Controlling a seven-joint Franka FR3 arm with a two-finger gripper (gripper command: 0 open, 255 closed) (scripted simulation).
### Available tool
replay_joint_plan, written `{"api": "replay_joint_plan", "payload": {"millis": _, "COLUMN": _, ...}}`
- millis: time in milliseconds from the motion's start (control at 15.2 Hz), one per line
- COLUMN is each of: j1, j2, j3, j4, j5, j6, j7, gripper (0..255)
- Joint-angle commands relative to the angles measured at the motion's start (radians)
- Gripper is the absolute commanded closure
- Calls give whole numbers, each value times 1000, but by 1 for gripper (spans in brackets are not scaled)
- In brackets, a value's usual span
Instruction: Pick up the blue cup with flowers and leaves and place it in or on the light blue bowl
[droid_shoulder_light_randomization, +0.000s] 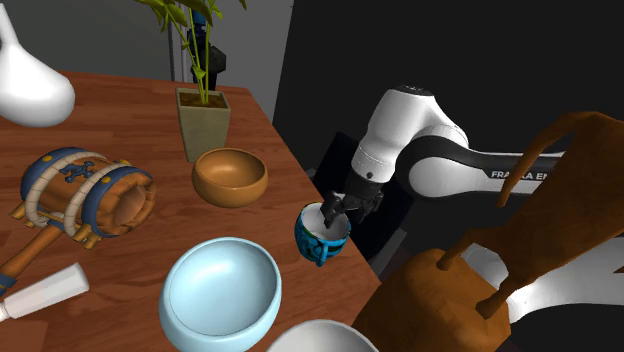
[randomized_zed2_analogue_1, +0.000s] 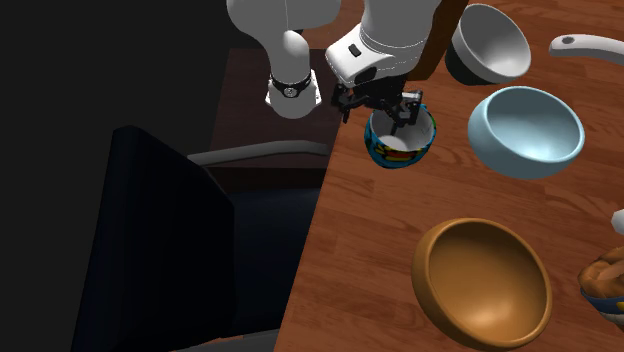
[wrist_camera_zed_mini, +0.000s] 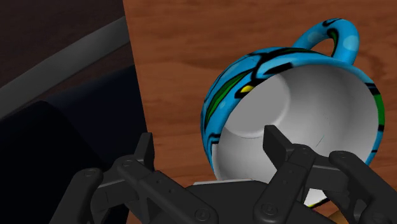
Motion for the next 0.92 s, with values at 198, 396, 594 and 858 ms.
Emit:
{"api": "replay_joint_plan", "payload": {"millis": 198, "j1": 2, "j2": 6, "j3": 5, "j4": -10, "j5": 4, "j6": 18, "j7": 2, "gripper": 0}}
{"api": "replay_joint_plan", "payload": {"millis": 396, "j1": 2, "j2": 6, "j3": 5, "j4": -10, "j5": 4, "j6": 18, "j7": 2, "gripper": 0}}
{"api": "replay_joint_plan", "payload": {"millis": 594, "j1": 2, "j2": 6, "j3": 5, "j4": -10, "j5": 4, "j6": 18, "j7": 2, "gripper": 255}}
{"api": "replay_joint_plan", "payload": {"millis": 858, "j1": 2, "j2": 6, "j3": 5, "j4": -10, "j5": 4, "j6": 18, "j7": 2, "gripper": 255}}
